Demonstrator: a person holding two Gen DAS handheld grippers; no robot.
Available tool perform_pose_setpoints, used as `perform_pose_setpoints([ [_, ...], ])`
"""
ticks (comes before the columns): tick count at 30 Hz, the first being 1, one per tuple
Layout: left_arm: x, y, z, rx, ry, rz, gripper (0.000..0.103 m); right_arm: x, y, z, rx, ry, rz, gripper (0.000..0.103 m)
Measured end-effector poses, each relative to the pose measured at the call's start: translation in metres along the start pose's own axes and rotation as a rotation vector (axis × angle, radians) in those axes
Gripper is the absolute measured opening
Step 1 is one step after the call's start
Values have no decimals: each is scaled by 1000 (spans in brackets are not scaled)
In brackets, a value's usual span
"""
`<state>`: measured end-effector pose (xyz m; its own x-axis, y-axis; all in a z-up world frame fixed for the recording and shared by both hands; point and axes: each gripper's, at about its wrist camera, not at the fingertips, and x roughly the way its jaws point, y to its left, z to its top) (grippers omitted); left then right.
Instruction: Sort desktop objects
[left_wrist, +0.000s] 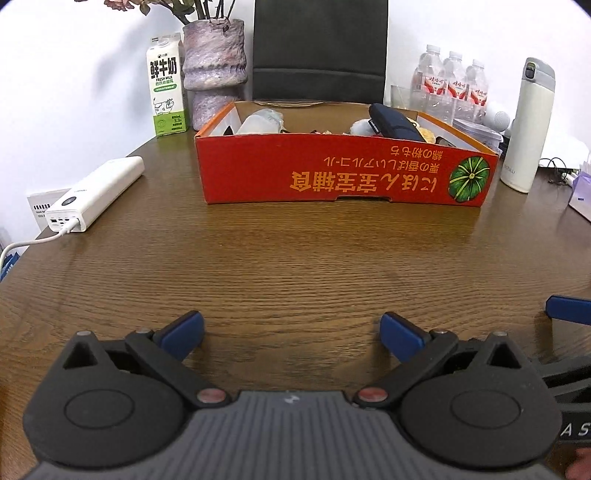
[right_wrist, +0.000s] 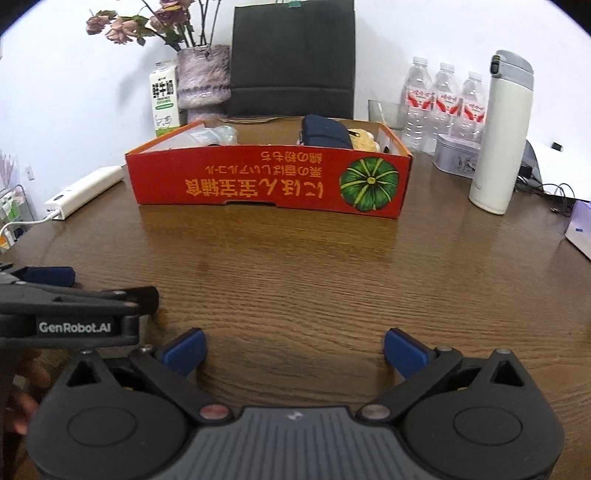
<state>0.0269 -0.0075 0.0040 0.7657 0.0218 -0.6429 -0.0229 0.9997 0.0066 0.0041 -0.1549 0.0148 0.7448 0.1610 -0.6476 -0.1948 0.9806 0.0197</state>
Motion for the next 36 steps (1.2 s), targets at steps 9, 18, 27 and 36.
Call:
perform_pose_setpoints([
  [9,-1,5,-1,-1,-4,-22,103,2,1,2,-2,2,6,103],
  [18,-4,10,-2,-23,-15,-59,103,2,0,1,11,1,-7,103],
  [27,-6,14,-3,-39,-21,-75,103,2,-2,1,16,1,-16,103],
  [36,-6,15,-3,-43,-22,-79,103,2,-5,1,18,1,-21,103],
])
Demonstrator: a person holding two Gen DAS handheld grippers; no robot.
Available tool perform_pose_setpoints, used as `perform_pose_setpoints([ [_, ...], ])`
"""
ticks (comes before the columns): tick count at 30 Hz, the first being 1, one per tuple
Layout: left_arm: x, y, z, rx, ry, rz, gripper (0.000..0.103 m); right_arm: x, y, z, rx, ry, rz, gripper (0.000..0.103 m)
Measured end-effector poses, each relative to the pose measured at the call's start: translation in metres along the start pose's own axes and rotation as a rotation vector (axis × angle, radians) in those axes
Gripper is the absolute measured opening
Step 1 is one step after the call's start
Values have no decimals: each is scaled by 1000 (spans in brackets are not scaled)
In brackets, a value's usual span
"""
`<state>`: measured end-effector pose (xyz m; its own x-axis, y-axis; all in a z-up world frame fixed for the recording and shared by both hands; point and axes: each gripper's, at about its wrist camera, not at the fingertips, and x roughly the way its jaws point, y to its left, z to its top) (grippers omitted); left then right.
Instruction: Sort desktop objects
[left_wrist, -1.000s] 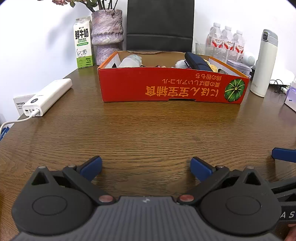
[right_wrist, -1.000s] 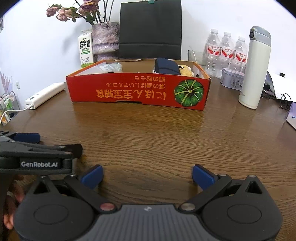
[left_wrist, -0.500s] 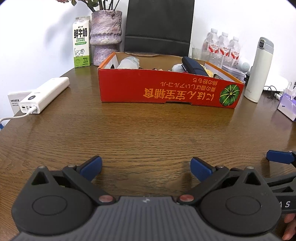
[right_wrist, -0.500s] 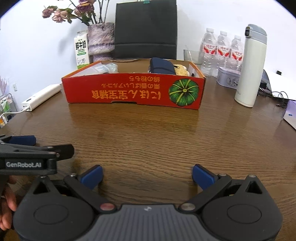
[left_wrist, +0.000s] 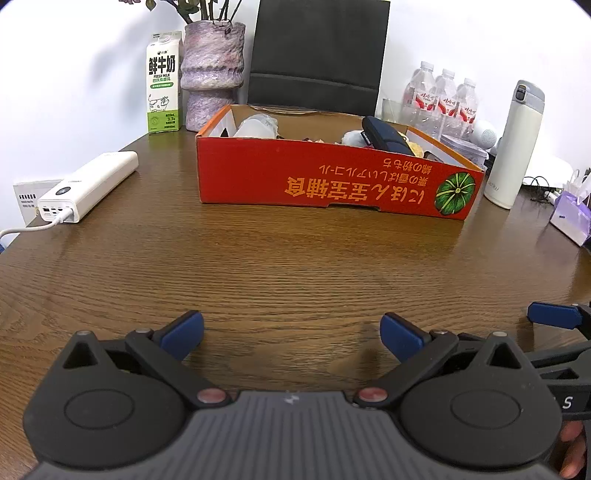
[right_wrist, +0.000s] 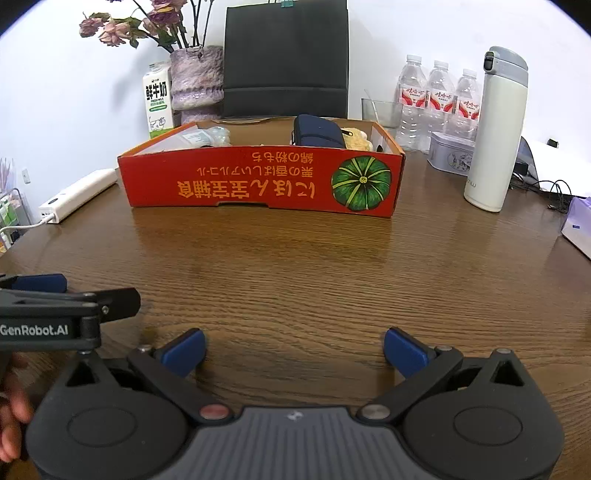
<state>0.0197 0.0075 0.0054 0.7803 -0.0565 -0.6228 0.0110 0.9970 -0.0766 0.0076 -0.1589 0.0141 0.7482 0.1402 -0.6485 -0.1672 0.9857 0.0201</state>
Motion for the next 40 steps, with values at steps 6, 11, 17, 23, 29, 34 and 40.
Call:
perform_pose_setpoints([
  [6,0,1,0,-3,-1,1,103,0,-1,0,4,-1,-2,103],
  [11,-1,5,0,-9,-6,-21,103,0,-5,0,21,-1,-20,103],
  [17,-1,3,0,-6,-4,-15,103,0,-5,0,16,-1,-21,103],
  [23,-1,2,-1,-7,-4,-11,103,0,-5,0,13,0,-17,103],
  [29,-1,2,-1,22,3,-21,103,0,-7,0,21,-2,-20,103],
  [34,-1,-9,-4,116,26,-4,103,3,-9,2,31,-1,-39,103],
  [40,-3,-10,-6,92,25,23,103,5,-8,3,37,-1,-45,103],
])
